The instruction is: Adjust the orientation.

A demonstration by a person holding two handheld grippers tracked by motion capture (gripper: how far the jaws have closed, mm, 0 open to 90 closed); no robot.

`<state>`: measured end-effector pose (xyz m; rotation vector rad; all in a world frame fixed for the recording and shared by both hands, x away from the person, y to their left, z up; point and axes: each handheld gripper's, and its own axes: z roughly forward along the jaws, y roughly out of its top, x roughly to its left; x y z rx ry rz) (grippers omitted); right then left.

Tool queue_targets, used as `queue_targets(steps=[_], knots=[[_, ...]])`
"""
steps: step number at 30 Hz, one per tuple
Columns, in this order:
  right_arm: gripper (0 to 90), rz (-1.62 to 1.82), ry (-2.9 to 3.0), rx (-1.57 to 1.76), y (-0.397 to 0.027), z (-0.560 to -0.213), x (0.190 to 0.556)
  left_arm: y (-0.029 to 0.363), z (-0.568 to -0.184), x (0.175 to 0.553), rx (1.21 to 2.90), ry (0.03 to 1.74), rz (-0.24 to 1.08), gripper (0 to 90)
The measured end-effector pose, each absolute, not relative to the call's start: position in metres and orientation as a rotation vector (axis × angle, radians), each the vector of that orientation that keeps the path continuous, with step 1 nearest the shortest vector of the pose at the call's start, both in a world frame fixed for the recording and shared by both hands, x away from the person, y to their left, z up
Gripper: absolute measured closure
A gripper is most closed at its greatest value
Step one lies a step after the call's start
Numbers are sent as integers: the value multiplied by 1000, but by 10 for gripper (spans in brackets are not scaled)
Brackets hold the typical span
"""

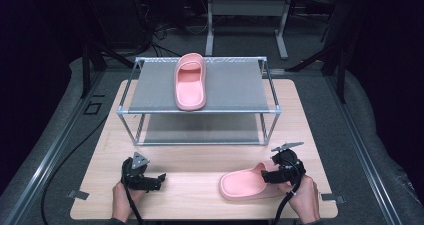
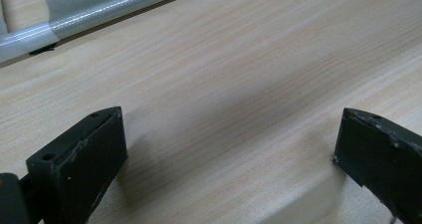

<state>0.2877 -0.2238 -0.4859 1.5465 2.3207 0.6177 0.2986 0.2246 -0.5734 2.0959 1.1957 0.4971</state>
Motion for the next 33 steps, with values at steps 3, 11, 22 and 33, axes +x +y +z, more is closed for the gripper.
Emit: queue_targets(steps=[3,11,22,33], knots=[[300,634,2353,1485,-218,-485,295,224,-574,299,2091,1198,497,0],[304,694,2376,1423,-208,-483,308,224,-573,299,2092,1200,496,0],[256,641,2322,1507,-209,-494,286,225,-573,299,2099,1197,494,0],[267,760,2418,1321,-203,-498,299,224,-573,300,2090,1206,498,0]])
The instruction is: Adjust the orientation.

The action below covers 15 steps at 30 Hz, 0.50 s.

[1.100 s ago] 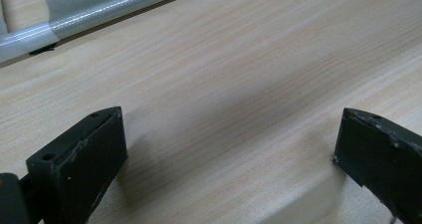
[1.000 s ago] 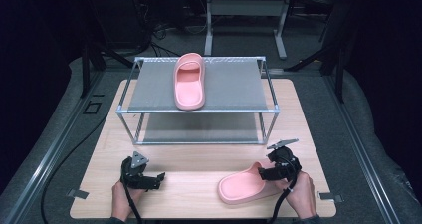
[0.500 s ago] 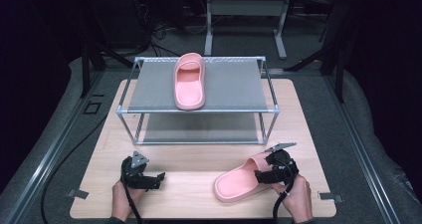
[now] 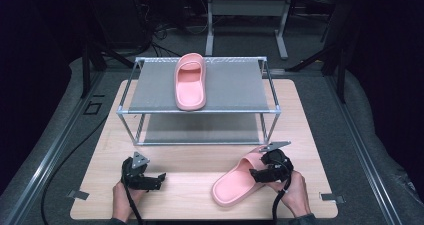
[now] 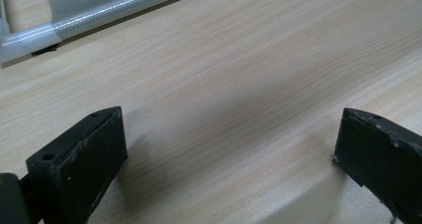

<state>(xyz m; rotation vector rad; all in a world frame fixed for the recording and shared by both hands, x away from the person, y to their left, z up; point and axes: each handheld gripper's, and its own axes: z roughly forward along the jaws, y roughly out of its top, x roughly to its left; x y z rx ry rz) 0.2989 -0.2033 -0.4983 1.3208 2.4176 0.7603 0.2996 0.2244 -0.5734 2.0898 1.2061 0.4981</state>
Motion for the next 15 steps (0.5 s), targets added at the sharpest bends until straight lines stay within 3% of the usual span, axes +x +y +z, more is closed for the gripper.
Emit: queue_targets(steps=[6,15], knots=[[150,709,2367,1418,-202,-499,292,224,-573,300,2090,1206,498,0],[220,668,2348,1531,-207,-501,284,225,-573,300,2091,1206,498,0]])
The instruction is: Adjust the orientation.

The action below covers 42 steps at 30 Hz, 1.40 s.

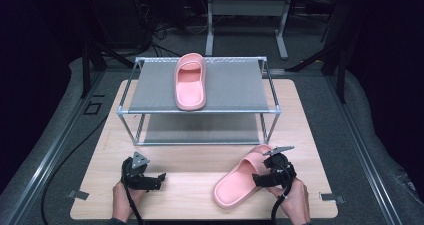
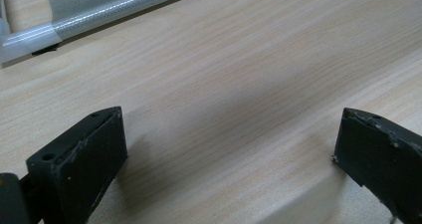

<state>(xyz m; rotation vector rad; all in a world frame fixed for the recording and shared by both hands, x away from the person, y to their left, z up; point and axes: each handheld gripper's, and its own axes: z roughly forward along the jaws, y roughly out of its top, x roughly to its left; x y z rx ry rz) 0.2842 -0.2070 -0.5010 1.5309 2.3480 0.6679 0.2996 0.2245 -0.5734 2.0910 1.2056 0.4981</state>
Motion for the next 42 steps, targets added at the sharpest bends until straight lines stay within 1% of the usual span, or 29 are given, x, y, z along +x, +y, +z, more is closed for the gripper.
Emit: queue_targets(steps=[3,6,13,16,20,23,28,30,31,35,36,41,42], knots=[[230,640,2336,1541,-212,-499,281,225,-573,300,2090,1206,498,0],[264,625,2308,1569,-222,-499,277,225,-573,300,2091,1207,499,0],[494,663,2370,1562,-227,-504,279,224,-573,300,2089,1209,499,0],[546,650,2382,1515,-223,-503,283,225,-573,300,2089,1209,498,0],[582,673,2429,1434,-220,-504,286,225,-573,300,2089,1209,498,0],[591,699,2484,1357,-221,-505,290,225,-573,300,2089,1209,499,0],[676,675,2541,1189,-223,-502,299,225,-573,300,2089,1210,500,0],[684,665,2554,1171,-224,-501,303,225,-573,300,2091,1210,498,0],[671,655,2552,1191,-224,-501,304,225,-573,300,2091,1210,498,0],[670,567,2548,1279,-224,-500,309,225,-573,300,2093,1209,500,0],[690,539,2565,1287,-224,-500,311,225,-573,300,2093,1208,500,0],[719,482,2645,1368,-220,-500,322,225,-573,300,2092,1209,501,0],[723,416,2623,1358,-217,-499,322,225,-573,300,2092,1209,501,0]])
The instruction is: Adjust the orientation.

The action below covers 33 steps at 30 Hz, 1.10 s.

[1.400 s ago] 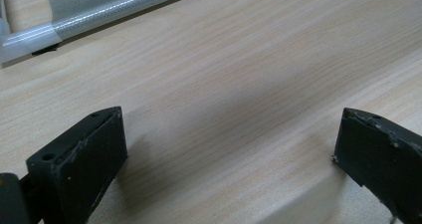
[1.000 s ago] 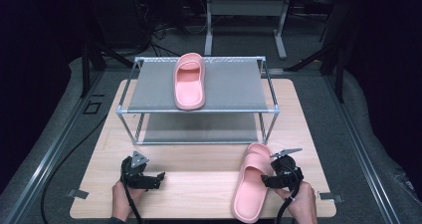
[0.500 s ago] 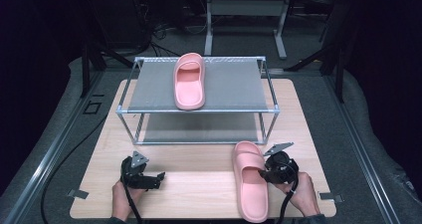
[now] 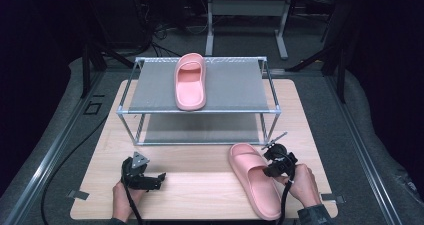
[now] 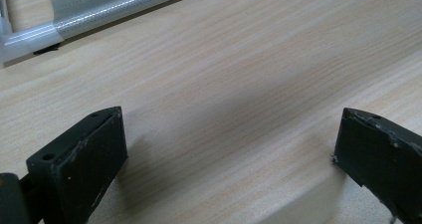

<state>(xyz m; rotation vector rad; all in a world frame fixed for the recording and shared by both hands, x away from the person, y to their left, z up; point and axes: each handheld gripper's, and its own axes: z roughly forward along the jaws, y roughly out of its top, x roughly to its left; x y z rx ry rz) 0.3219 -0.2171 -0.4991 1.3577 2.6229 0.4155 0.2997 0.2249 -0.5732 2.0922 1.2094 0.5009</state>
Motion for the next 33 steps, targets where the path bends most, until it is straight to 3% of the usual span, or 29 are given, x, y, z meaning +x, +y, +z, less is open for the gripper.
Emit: queue_targets(steps=[14,33], knots=[[803,288,2667,1252,-209,-499,332,225,-573,300,2087,1219,504,0],[848,421,2702,1146,-221,-491,340,225,-573,300,2087,1220,503,0]])
